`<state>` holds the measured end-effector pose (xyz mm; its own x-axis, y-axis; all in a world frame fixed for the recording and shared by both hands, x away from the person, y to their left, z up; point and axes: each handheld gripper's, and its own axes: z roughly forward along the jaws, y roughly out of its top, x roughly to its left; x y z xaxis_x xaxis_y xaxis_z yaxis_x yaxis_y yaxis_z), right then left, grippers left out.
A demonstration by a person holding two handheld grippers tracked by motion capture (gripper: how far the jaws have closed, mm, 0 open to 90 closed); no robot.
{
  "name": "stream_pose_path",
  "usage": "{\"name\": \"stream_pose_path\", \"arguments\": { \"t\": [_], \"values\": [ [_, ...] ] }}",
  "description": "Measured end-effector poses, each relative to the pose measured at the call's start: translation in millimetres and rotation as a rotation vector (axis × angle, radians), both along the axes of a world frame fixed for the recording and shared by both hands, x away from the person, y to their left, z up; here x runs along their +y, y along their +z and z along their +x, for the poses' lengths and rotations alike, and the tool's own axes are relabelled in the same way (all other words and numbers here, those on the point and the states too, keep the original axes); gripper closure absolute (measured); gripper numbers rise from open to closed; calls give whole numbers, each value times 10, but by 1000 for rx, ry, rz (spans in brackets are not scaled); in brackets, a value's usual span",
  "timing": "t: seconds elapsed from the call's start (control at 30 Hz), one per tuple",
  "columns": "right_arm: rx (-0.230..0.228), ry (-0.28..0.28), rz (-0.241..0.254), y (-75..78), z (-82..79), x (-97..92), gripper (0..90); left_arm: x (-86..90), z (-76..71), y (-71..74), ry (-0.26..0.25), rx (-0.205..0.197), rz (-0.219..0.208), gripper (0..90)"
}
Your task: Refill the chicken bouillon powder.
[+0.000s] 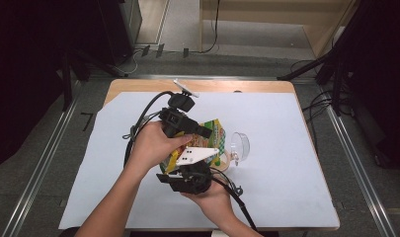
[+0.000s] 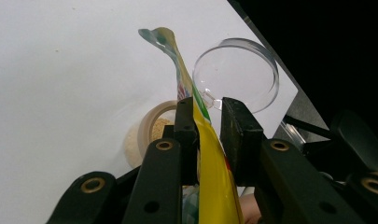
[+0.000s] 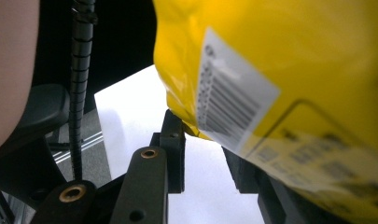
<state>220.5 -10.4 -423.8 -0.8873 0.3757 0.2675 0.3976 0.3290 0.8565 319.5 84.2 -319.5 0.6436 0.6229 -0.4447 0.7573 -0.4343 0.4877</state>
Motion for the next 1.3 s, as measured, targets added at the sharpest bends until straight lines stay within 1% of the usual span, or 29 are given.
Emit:
{"name": "stream_pose_path", "arguments": {
  "t": [0.13, 0.37, 0.53, 0.83, 1.07, 1.13, 1.3],
  "values": [
    [-5, 2, 4, 27, -21, 9, 716, 5, 4, 4, 2, 1, 0, 762],
    [-1, -2, 7, 25, -16, 5, 715, -5, 6, 7, 1, -4, 4, 760],
    [-9, -7, 4, 8, -11, 2, 716, -27, -3, 5, -2, -6, 7, 760],
    [2, -11, 6, -12, 3, -16, 718, -39, -12, 16, -10, 4, 4, 761],
    [29, 1, 44, 7, -2, -23, 723, -28, -3, 31, 1, 2, 3, 761],
    [24, 3, 45, 15, 6, -18, 722, -21, 14, 34, 8, 9, 0, 761],
    [44, 2, 41, 33, 52, 6, 720, -5, 72, 42, 22, 27, 2, 761]
  ]
}}
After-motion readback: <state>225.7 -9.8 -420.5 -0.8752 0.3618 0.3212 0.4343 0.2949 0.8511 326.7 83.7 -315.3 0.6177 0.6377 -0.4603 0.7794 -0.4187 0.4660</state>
